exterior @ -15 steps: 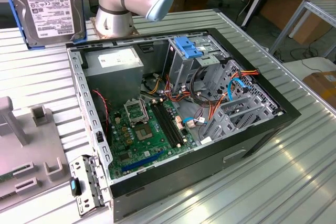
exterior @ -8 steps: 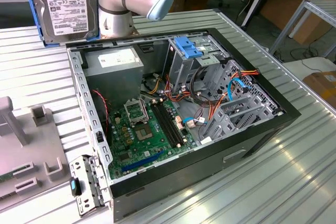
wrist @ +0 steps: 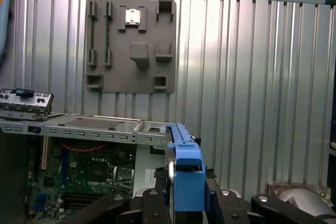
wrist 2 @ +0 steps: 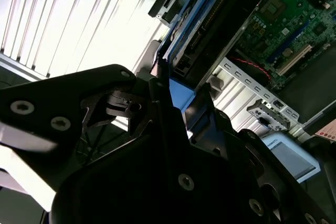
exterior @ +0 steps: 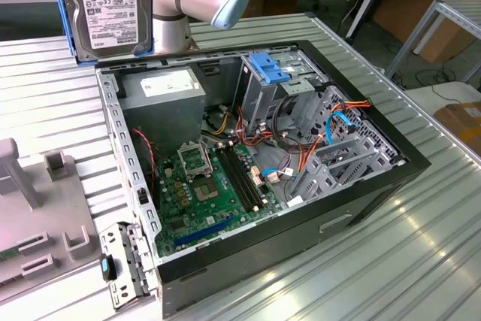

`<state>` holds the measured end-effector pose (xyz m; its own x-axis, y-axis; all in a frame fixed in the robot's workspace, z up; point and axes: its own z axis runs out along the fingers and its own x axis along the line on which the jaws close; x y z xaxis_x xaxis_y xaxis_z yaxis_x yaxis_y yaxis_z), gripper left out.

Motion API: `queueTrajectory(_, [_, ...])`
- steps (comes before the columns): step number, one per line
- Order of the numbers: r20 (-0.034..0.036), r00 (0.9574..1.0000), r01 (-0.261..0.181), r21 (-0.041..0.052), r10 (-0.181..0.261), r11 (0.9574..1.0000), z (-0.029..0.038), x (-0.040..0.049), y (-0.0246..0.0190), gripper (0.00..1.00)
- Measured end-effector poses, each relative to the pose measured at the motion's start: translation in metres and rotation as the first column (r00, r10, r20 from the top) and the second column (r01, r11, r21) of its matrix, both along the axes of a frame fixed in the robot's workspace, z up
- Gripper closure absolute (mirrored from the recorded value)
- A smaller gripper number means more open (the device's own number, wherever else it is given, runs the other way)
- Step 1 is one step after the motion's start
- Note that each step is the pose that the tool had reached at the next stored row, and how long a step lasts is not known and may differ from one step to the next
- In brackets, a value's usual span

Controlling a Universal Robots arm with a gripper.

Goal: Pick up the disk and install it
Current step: 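Pick up the disk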

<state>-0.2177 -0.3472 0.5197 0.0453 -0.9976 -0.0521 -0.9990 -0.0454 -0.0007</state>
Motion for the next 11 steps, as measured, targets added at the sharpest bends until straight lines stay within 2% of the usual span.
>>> queueTrajectory(3, [-0.0001,1.0,0.0,0.0,0.0,1.0,0.0,0.0075,0.0001,0.64])
queueTrajectory(6, [0.0,1.0,0.0,0.0,0.0,1.0,0.0,0.0276,0.0007,0.64])
queueTrajectory(7, [0.0,1.0,0.0,0.0,0.0,1.0,0.0,0.0316,0.0008,0.64])
queueTrajectory(11, [0.0,1.0,0.0,0.0,0.0,1.0,0.0,0.0414,0.0008,0.64])
